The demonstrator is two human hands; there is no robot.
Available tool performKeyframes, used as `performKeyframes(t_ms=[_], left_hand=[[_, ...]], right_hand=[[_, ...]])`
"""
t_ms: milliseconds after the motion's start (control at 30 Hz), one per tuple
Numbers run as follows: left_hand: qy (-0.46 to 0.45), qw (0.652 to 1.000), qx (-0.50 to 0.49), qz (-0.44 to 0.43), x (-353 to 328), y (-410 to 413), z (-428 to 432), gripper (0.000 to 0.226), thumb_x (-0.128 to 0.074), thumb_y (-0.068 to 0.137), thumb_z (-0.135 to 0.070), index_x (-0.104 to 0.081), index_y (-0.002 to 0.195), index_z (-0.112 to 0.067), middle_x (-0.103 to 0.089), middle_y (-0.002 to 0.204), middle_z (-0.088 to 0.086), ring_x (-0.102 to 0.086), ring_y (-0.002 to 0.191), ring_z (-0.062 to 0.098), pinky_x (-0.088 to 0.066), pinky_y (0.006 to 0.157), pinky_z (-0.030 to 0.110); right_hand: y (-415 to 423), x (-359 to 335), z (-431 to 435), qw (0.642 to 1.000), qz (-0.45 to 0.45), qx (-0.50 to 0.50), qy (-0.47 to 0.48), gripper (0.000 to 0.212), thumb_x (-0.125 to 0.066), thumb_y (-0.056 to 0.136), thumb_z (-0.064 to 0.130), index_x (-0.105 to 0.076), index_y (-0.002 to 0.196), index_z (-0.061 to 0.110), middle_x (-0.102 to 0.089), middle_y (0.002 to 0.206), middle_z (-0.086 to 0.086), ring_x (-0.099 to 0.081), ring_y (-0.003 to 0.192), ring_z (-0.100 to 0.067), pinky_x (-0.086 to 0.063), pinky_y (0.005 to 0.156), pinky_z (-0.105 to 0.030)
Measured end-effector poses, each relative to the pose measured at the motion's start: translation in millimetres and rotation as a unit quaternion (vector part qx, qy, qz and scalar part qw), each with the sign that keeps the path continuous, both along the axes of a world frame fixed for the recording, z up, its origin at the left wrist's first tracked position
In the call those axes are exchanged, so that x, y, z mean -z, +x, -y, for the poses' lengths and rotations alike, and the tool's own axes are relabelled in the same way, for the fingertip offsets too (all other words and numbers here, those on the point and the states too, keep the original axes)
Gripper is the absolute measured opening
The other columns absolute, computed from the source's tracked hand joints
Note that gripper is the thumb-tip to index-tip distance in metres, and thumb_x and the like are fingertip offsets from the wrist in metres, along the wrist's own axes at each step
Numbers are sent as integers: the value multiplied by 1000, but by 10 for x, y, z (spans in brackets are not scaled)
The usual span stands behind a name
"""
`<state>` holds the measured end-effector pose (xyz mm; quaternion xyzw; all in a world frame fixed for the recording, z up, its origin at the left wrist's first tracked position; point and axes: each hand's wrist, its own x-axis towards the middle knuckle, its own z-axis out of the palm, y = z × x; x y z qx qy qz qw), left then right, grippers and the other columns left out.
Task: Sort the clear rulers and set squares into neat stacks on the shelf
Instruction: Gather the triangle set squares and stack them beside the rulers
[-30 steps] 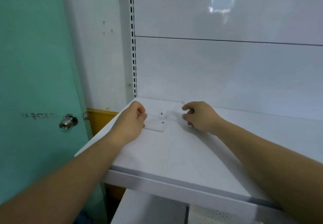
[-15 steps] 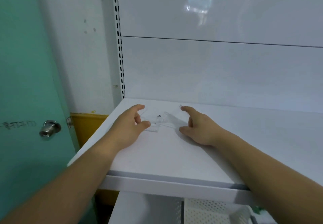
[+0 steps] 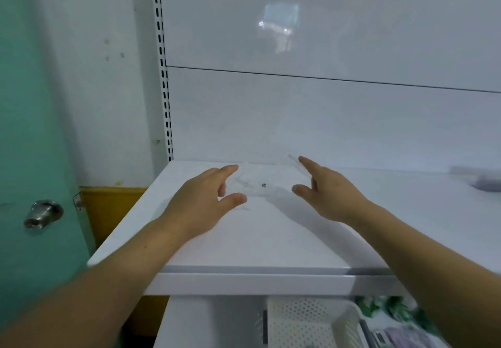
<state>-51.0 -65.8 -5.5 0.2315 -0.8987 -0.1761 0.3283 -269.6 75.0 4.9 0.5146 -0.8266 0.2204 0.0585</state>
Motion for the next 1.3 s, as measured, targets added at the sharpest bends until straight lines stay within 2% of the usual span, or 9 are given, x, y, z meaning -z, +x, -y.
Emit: performKeyframes(t_ms=[67, 167, 333, 467, 600, 733, 900, 1133, 1300], left_hand=[[1, 999, 37, 30, -5, -107, -132, 58, -56, 87, -50, -38, 140, -34, -48, 82, -13, -49, 81, 2, -37, 74, 21], [-2, 994, 80, 72, 25, -339, -415, 58, -52, 89, -52, -35, 141, -34, -52, 89, -15, -50, 86, 6, -39, 77, 24], [8, 988, 123, 89, 79, -793, -904, 59, -54, 88, -52, -36, 141, -32, -56, 94, -13, -54, 92, 10, -41, 80, 25], [33, 984, 152, 87, 110, -1206, -1332, 56, -55, 87, -51, -42, 137, -30, -58, 93, -13, -56, 90, 8, -42, 79, 25], [52, 977, 184, 93, 103, -1753, -1920, 58, -59, 87, -48, -42, 139, -28, -58, 91, -12, -56, 89, 10, -42, 79, 26], [73, 971, 211, 88, 127, -2347, -2650, 58, -57, 88, -46, -42, 139, -25, -57, 94, -9, -55, 90, 12, -39, 78, 25], [83, 971, 209, 84, 158, -2955, -3403, 57, -55, 89, -46, -40, 140, -24, -58, 98, -7, -55, 90, 13, -38, 78, 26], [75, 975, 186, 101, 137, -3537, -3762, 60, -55, 88, -49, -42, 140, -23, -55, 112, -4, -51, 96, 11, -37, 81, 25], [63, 976, 179, 104, 138, -3944, -3832, 61, -55, 87, -52, -43, 138, -22, -53, 124, -2, -47, 95, 10, -36, 84, 25]], right_hand=[[-64, 100, -269, 999, 25, 46, -6, 60, -52, 91, 49, -28, 140, 27, -55, 88, 7, -54, 78, -13, -47, 76, -32], [-166, 203, -727, 995, 38, 93, -23, 55, -53, 90, 47, -35, 138, 26, -52, 90, 9, -52, 78, -7, -42, 72, -27], [-392, 145, -1493, 989, -5, 148, -24, 58, -49, 91, 52, -30, 144, 37, -49, 99, 7, -49, 85, -11, -38, 76, -26], [-637, 97, -2193, 977, -18, 208, -34, 59, -50, 93, 45, -30, 146, 29, -50, 99, 6, -49, 86, -12, -38, 77, -26], [-934, 102, -2999, 963, 11, 261, -60, 52, -52, 95, 37, -35, 142, 23, -53, 101, 6, -50, 87, -13, -38, 77, -26], [-1342, 117, -3858, 957, 2, 287, -49, 52, -51, 95, 40, -37, 142, 24, -55, 112, 6, -52, 95, -11, -47, 86, -29], [-1813, 116, -4685, 954, -15, 297, -34, 52, -51, 95, 41, -37, 143, 26, -54, 120, 3, -49, 96, -9, -47, 85, -27], [-2433, 139, -4993, 956, 1, 293, -29, 52, -49, 96, 40, -36, 143, 24, -48, 137, 0, -49, 121, -17, -43, 97, -32], [-2882, 186, -4923, 959, 11, 281, -36, 52, -49, 96, 37, -36, 144, 20, -44, 142, -2, -44, 127, -20, -38, 103, -34]])
